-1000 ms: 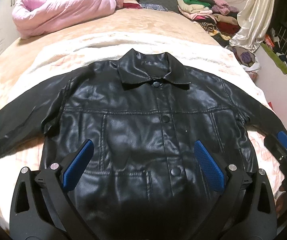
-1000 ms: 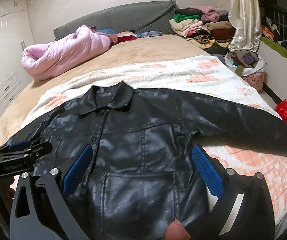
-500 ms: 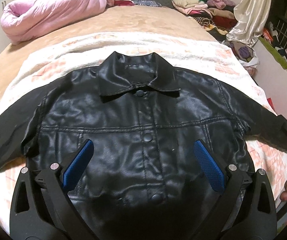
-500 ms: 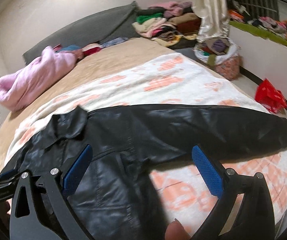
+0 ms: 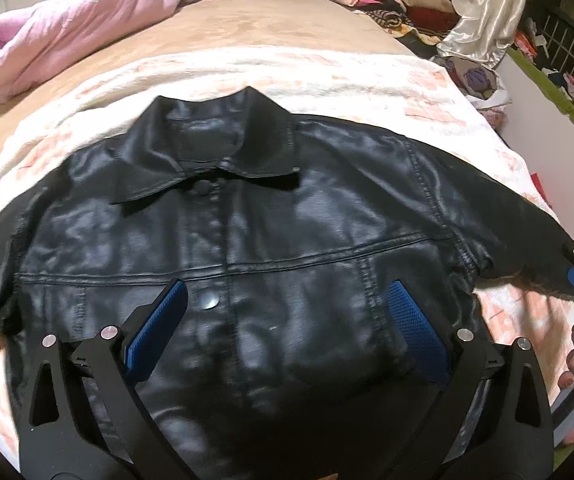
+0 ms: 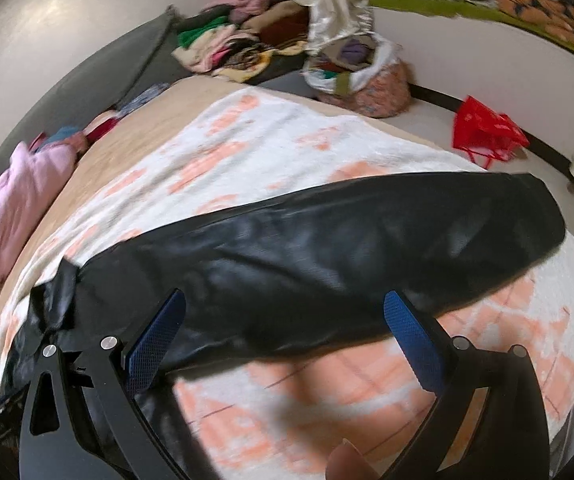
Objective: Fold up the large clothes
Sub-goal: 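Move the right gripper to the sleeve cuff and close on it, then lift the held sleeve with the right gripper and carry it across the jacket body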
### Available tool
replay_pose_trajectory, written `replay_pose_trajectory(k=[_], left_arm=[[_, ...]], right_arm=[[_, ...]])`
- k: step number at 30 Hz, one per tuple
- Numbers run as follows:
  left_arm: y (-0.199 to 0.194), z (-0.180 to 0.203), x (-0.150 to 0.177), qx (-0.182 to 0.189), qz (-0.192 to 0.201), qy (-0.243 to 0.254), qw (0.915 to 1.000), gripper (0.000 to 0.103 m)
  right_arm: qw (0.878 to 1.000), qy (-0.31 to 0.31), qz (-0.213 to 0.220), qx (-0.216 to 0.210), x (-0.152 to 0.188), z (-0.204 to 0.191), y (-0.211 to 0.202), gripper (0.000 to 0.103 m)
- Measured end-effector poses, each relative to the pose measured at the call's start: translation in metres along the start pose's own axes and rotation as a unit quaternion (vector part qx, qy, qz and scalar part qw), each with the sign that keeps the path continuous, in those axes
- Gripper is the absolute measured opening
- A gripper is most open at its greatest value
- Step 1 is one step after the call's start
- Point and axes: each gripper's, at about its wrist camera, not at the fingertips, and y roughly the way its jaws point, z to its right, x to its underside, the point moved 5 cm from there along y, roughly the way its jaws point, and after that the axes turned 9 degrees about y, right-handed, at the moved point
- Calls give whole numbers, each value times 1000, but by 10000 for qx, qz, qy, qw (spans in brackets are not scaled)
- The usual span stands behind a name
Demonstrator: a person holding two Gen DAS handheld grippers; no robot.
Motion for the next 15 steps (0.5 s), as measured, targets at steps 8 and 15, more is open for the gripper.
replay_pose_trajectory(k=[8,15], left_arm=[[21,23,-11,23,-52,75,10000,94],[37,36,-20,-15,-112,134,9998,94]], right_arm=[[9950,616,260,745,-15,63,11,99],[9863,1318,134,986,-18,105,25,99]])
